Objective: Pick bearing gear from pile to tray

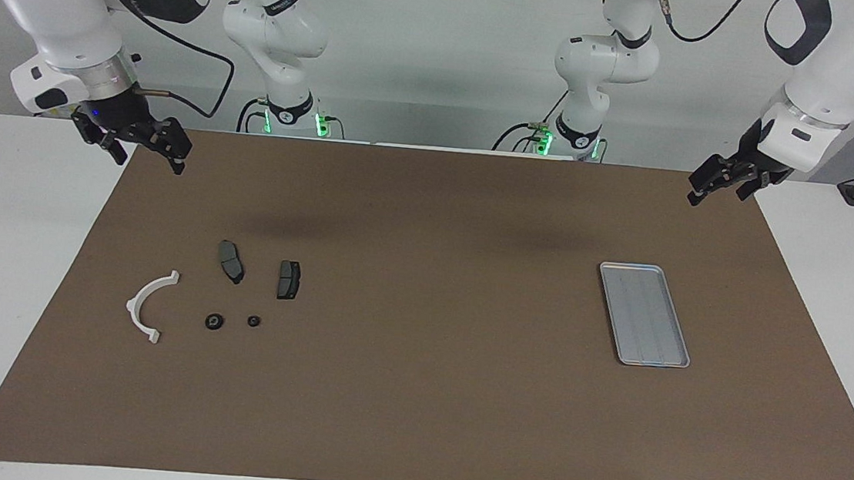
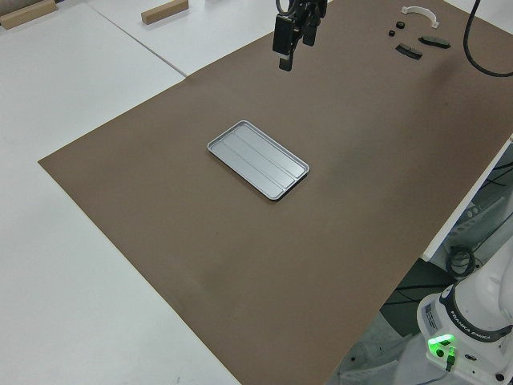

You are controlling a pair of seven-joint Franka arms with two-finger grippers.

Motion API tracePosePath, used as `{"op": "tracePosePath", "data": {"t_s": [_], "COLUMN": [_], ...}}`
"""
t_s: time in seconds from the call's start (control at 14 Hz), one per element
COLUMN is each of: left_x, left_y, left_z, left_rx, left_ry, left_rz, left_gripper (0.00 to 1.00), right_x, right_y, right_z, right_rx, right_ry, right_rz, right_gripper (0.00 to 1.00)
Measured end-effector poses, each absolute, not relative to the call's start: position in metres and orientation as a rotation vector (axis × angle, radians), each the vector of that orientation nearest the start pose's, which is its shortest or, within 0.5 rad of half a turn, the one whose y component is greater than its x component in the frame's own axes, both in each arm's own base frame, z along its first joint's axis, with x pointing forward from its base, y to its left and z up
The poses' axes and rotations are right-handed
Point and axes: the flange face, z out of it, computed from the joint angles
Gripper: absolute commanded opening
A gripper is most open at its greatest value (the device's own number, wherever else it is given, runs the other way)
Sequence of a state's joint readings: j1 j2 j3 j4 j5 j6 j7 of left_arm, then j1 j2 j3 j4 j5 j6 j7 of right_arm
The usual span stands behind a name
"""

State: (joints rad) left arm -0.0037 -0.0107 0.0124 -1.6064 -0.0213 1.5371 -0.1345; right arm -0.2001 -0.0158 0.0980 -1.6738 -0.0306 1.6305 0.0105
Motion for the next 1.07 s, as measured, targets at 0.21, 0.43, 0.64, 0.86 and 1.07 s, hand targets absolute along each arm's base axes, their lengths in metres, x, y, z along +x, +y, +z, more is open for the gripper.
{"op": "tracePosePath", "data": {"t_s": [0.21, 0.43, 0.64, 0.86, 1.07], "left_x": [0.5466, 0.5466, 0.5466, 0.5466, 0.5466], "left_y": [0.0024, 0.0024, 0.0024, 0.0024, 0.0024], "left_z": [0.6108, 0.6108, 0.6108, 0.6108, 0.6108], "left_rx": [-3.150, -3.150, -3.150, -3.150, -3.150], "left_ry": [-0.226, -0.226, -0.226, -0.226, -0.226], "left_rz": [0.095, 0.095, 0.095, 0.095, 0.095], "left_gripper": [1.00, 1.00, 1.00, 1.00, 1.00], "right_x": [0.5490, 0.5489, 0.5489, 0.5489, 0.5504], "right_y": [-0.0603, -0.0612, -0.0613, -0.0610, -0.0617], "right_z": [0.5896, 0.5895, 0.5896, 0.5896, 0.5907], "right_rx": [-3.167, -3.167, -3.167, -3.167, -3.168], "right_ry": [0.179, 0.181, 0.182, 0.181, 0.182], "right_rz": [0.046, 0.046, 0.046, 0.045, 0.023], "right_gripper": [1.00, 1.00, 1.00, 1.00, 1.00]}}
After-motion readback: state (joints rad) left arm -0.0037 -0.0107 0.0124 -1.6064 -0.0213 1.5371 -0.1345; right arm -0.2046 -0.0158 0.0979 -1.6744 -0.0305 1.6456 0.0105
